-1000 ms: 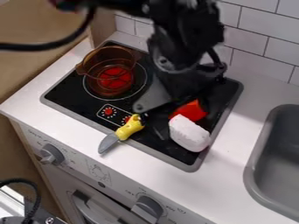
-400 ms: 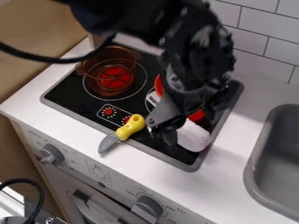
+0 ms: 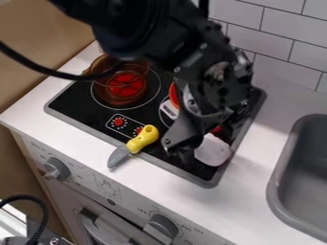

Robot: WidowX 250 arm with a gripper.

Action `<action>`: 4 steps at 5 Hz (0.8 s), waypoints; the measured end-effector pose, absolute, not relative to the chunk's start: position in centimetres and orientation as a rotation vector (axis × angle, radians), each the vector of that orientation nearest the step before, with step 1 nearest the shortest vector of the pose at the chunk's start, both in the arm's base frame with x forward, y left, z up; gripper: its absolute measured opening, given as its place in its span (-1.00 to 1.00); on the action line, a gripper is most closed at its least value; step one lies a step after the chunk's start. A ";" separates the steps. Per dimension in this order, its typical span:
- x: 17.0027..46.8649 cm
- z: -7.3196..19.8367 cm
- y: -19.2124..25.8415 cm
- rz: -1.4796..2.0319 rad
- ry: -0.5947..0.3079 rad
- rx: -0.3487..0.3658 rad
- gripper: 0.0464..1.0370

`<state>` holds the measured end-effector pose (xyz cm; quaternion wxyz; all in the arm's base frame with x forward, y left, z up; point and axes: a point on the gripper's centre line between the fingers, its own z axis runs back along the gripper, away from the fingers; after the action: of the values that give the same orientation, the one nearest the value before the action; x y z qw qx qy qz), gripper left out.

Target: Moved the white object to the left side of the burner

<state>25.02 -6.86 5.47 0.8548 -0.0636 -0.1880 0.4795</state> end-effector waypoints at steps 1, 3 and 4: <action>25.0 4.6 -6.6 0.994 -0.416 -0.136 0.93; 25.5 3.8 -6.5 0.983 -0.448 -0.152 0.84; 25.6 3.7 -6.4 0.987 -0.453 -0.167 0.29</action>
<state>25.61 -6.42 3.66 0.8528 -0.0793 -0.2152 0.4692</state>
